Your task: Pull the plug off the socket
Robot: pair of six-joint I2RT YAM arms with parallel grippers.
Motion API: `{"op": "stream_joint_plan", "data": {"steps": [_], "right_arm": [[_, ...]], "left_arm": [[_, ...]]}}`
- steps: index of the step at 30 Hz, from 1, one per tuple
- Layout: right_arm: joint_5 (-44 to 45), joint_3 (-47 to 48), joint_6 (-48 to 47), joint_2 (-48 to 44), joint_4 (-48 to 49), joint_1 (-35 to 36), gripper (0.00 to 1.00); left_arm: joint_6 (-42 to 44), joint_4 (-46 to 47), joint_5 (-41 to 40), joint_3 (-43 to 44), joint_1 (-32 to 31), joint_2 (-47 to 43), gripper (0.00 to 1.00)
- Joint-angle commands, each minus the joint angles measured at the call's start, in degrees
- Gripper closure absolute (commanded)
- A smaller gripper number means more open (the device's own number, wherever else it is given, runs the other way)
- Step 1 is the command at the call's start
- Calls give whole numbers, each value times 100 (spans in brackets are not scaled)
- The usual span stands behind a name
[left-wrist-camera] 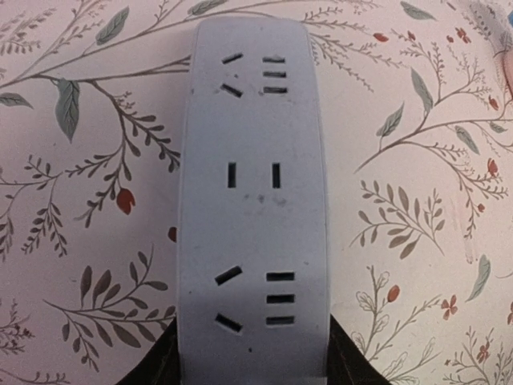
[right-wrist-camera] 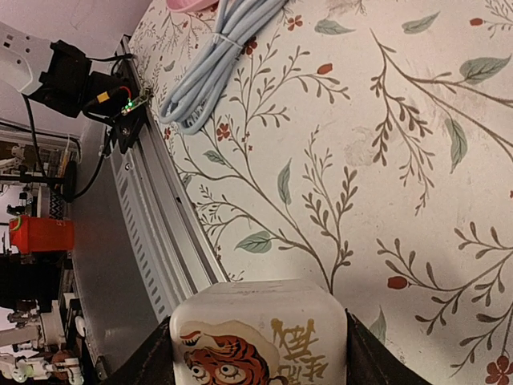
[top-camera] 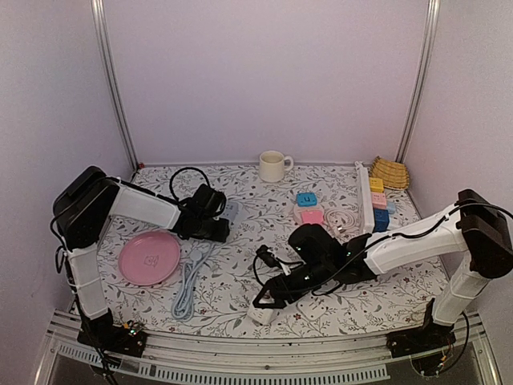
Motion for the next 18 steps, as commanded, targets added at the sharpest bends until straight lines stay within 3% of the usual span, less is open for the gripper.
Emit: {"op": "stream_joint_plan", "data": {"steps": [1, 8, 18], "right_arm": [[-144, -260, 116, -66, 196, -165, 35], [387, -323, 46, -369, -323, -381, 14], [1762, 31, -289, -807, -1608, -508, 10]], "left_arm": [[137, -7, 178, 169, 168, 244, 97], [209, -83, 257, 287, 324, 326, 92], [319, -246, 232, 478, 435, 258, 73]]}}
